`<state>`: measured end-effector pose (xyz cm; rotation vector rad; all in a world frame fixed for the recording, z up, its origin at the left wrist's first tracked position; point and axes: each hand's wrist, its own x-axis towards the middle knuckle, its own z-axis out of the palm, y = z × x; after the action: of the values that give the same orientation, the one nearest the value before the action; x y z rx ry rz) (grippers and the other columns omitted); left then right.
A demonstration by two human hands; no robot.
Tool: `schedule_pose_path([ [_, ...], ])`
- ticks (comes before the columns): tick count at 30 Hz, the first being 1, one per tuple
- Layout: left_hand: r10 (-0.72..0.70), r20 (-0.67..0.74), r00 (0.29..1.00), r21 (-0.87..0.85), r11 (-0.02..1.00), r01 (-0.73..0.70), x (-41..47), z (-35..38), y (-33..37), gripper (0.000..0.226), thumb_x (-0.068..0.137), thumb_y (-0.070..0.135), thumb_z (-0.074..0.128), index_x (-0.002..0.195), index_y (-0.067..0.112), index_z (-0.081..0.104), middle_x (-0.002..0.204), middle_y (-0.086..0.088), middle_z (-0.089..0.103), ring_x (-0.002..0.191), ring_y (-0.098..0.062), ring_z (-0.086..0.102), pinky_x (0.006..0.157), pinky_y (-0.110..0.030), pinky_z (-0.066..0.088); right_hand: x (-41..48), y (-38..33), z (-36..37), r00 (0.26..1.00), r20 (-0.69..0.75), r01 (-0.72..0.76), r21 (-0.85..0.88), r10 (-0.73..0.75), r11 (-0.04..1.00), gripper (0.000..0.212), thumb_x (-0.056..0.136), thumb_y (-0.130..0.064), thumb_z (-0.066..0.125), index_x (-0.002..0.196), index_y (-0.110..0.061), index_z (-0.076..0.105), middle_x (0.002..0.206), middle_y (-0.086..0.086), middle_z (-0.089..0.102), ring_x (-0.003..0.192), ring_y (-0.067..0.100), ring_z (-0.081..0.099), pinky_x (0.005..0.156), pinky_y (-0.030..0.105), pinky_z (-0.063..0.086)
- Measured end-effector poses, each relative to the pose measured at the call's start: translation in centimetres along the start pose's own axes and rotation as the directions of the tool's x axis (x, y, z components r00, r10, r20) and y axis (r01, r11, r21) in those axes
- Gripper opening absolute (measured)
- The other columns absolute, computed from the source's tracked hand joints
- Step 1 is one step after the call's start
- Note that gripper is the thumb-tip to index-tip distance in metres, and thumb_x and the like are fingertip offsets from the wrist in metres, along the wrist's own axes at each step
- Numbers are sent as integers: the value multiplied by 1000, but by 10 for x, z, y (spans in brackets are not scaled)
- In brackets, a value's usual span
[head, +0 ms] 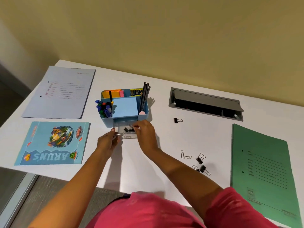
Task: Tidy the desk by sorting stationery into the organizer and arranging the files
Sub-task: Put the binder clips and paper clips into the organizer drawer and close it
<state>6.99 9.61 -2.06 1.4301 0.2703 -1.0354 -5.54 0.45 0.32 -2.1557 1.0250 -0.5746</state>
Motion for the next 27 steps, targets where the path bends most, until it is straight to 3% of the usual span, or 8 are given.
schedule_pose_path([
  [7, -3, 17, 1000, -18, 1000, 4, -4, 0, 2, 21, 94, 20, 55, 85, 1, 59, 84, -15, 61, 73, -22, 58, 50, -20, 55, -13, 15, -18, 995, -99, -18, 57, 23, 998, 16, 91, -4, 56, 103, -8, 67, 104, 8, 63, 99, 21, 58, 84, 12, 38],
  [10, 1, 22, 1000, -3, 1000, -1, -4, -1, 2, 21, 94, 20, 55, 86, 1, 60, 84, -15, 62, 74, -23, 59, 51, -21, 55, -33, 46, -41, 970, -243, -12, 71, 29, 997, 17, 89, 0, 57, 95, -11, 68, 95, 3, 63, 90, 18, 60, 80, 28, 50],
  [13, 6, 12, 1000, -11, 1000, -6, -2, -3, -1, 21, 93, 21, 57, 90, 1, 61, 90, -16, 64, 81, -23, 62, 54, -22, 57, -61, 89, -66, 933, -339, -137, -15, 123, 991, 22, 87, 2, 58, 95, -15, 68, 96, -2, 65, 88, 18, 61, 79, 34, 51],
  [17, 5, 6, 1000, -18, 1000, -5, -3, 0, -4, 19, 94, 21, 55, 88, 5, 62, 89, -13, 65, 82, -22, 64, 55, -23, 58, -103, 136, -93, 870, -420, -338, -123, 259, 933, 41, 78, 17, 51, 101, -13, 69, 103, 3, 66, 96, 27, 58, 83, 20, 38],
  [19, 3, 11, 1000, -16, 1000, -2, -4, 0, -5, 19, 95, 21, 54, 87, 5, 62, 89, -13, 65, 83, -22, 64, 56, -24, 59, -118, 149, -103, 823, -448, -474, -207, 348, 856, 42, 76, 18, 52, 104, -10, 68, 108, 9, 63, 96, 32, 55, 75, 29, 44],
  [21, -2, 25, 1000, -18, 1000, 2, -2, -1, -5, 20, 95, 21, 54, 88, 4, 61, 90, -14, 64, 87, -25, 63, 67, -30, 59, -130, 157, -109, 765, -452, -603, -250, 459, 757, 32, 80, 10, 58, 104, -9, 66, 110, 13, 59, 96, 35, 51, 62, 35, 44],
  [23, -7, 32, 999, -13, 1000, 8, 0, -2, -6, 20, 95, 21, 54, 89, 3, 61, 93, -15, 64, 92, -28, 62, 80, -36, 56, -140, 165, -111, 725, -417, -664, -210, 548, 718, 23, 83, 5, 60, 101, -9, 64, 108, 14, 55, 96, 36, 49, 60, 34, 39],
  [27, -5, 41, 999, -15, 1000, 5, -2, -3, -5, 20, 95, 21, 53, 89, 4, 61, 93, -16, 64, 90, -27, 63, 65, -31, 59, -153, 168, -112, 749, -298, -636, -71, 592, 768, 24, 84, 4, 54, 96, -16, 59, 104, 7, 51, 93, 24, 50, 75, 29, 39],
])
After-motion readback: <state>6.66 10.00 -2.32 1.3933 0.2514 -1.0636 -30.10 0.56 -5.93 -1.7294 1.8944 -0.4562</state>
